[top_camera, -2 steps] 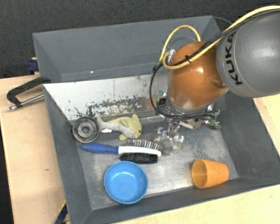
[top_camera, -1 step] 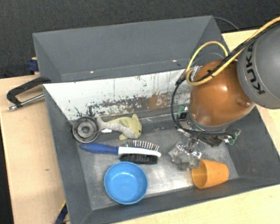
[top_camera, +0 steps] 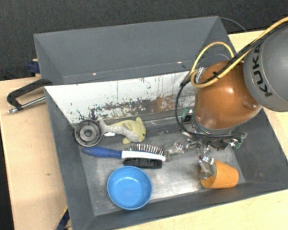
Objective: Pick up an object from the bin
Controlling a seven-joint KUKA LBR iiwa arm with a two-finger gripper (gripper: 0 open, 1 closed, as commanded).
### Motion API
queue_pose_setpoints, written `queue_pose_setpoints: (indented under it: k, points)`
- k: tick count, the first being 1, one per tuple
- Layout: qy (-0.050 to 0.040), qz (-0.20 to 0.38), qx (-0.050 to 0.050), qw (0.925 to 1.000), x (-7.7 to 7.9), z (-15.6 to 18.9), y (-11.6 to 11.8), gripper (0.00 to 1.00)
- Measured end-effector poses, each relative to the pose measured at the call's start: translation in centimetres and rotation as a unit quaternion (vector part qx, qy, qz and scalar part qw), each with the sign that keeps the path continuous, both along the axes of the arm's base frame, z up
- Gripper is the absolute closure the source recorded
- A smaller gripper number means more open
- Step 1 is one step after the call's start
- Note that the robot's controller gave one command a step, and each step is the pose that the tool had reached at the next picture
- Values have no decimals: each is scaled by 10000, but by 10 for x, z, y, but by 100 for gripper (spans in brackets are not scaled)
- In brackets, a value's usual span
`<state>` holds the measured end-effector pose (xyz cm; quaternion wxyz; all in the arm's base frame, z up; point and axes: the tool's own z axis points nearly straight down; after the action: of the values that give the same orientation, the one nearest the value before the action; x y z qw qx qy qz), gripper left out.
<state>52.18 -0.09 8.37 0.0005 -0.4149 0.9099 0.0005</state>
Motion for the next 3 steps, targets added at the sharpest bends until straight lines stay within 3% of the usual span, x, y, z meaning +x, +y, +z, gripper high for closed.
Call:
queue_pose_setpoints:
  k: [1,2,3]
  points:
    - [-37,472,-22,9989,-11,33,-91,0]
    - [-16,1527,30,9883,-12,1,-136,0]
    - [-18,1532,6,9882,-12,1,-138,100]
